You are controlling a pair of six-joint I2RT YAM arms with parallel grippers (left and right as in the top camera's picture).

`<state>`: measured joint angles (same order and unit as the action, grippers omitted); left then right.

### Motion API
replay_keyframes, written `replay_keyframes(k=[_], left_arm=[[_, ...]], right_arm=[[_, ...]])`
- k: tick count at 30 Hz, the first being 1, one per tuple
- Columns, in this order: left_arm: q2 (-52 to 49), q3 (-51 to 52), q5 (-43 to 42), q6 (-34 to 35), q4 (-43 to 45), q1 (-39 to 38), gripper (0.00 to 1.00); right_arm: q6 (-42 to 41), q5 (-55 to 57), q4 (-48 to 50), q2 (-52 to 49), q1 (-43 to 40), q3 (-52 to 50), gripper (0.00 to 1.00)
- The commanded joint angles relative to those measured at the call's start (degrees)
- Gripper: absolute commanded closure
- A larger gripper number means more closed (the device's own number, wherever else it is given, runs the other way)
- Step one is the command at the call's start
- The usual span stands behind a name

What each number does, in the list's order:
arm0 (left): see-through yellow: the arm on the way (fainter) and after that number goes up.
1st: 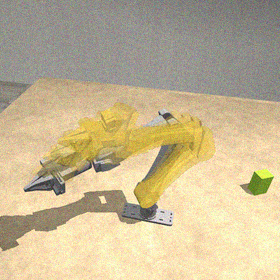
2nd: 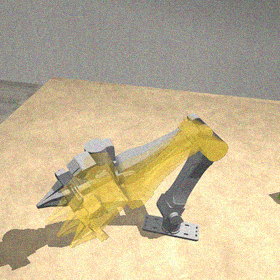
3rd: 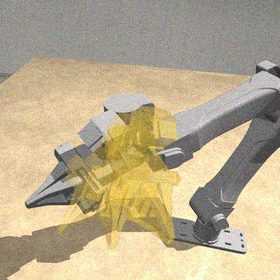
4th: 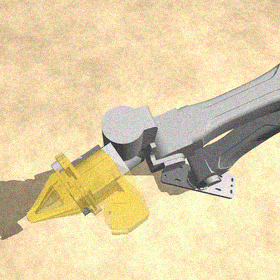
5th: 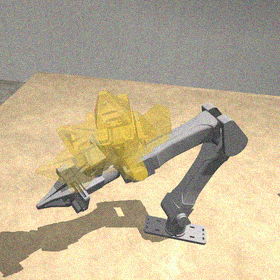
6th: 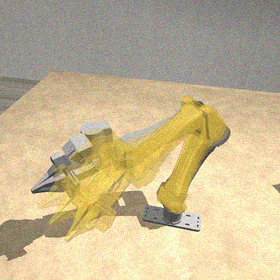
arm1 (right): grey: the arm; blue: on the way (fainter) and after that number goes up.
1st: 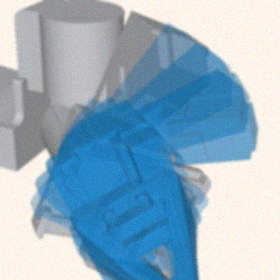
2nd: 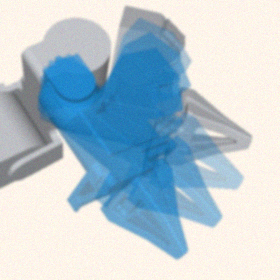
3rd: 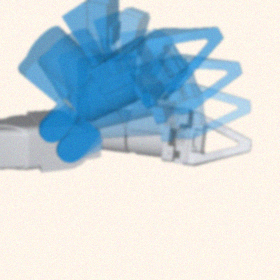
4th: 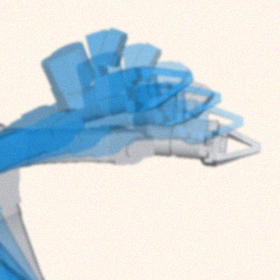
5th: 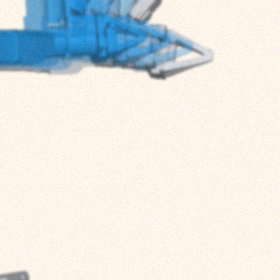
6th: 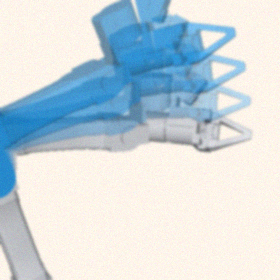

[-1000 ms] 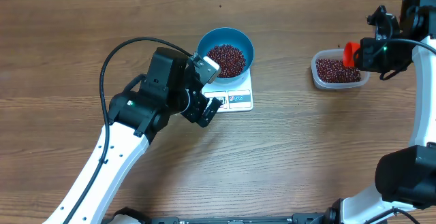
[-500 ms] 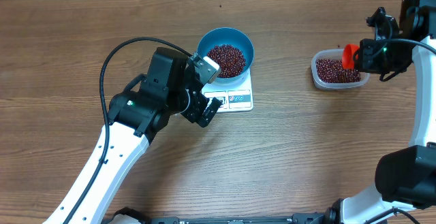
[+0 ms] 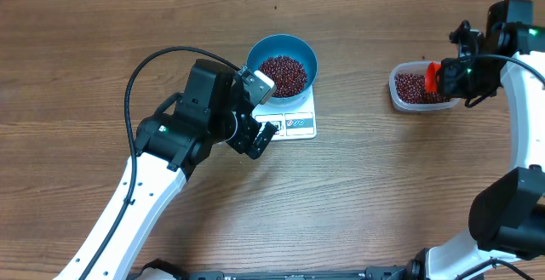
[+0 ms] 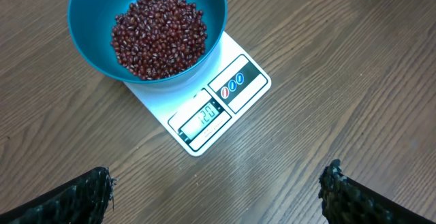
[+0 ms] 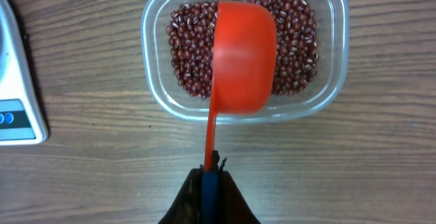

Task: Scoop item into bowl and weigh 150g on scale
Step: 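Lower the scoop into the tub and scoop beans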

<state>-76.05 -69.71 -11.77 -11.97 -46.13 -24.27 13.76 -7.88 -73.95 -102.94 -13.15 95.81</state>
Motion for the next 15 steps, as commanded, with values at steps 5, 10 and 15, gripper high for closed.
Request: replay_keyframes(k=[5,10,15], left_arm=[[0.7,-1.3,0.0,0.8,0.0,-0.1,0.00],[0.7,-1.3,0.0,0.8,0.0,-0.1,0.01],[0.7,-1.3,0.0,0.8,0.0,-0.1,0.00]], right_arm=[[0.3,1.0,2.6,0.0,-0.5,-2.0,0.96],[0.3,1.9,3.0,0.0,-0.5,-2.0,0.96],[0.3,2.4,3.3,0.0,-0.5,-3.2,0.96]])
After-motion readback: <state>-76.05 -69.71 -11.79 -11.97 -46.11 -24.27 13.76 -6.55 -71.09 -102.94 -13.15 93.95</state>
